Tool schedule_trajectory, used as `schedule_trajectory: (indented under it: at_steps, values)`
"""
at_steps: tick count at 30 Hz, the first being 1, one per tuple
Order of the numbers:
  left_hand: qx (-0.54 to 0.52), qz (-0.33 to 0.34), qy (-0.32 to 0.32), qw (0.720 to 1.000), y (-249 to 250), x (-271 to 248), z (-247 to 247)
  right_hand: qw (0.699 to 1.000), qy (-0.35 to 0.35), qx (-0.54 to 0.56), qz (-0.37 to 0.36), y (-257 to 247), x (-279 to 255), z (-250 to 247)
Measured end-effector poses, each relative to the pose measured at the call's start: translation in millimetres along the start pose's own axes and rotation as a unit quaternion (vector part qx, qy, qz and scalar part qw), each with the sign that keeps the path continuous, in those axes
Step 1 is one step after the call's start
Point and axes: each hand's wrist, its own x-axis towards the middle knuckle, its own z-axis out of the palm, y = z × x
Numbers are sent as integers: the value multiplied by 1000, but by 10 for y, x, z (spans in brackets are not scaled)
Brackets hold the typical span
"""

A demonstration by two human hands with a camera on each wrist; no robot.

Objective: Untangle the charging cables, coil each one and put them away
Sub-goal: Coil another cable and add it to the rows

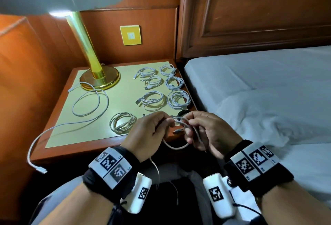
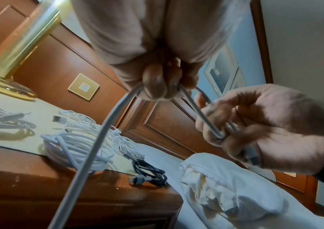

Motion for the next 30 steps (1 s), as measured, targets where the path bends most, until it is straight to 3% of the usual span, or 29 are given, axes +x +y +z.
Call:
schedule_trajectory:
  at_steps: [6, 11, 15, 18, 23, 30]
  values:
    - [-44, -81, 56, 994, -51, 56, -7, 992, 32, -119, -21, 43, 29, -86]
    - [-89, -99, 45, 990, -38, 71, 6, 973, 72, -204, -80, 98, 62, -123]
    - [-147, -119, 34, 981, 20, 62, 45, 998, 52, -4, -17, 66, 72, -58]
    - [-154, -132, 24, 979, 59, 67, 77, 993, 22, 115, 22, 26, 47, -43]
    - [-145, -124, 30, 981, 38, 63, 90, 997, 7, 83, -8, 46, 29, -34]
    - [-159, -98, 36, 982, 50, 62, 55, 996, -9, 78, 40, 1, 46, -57]
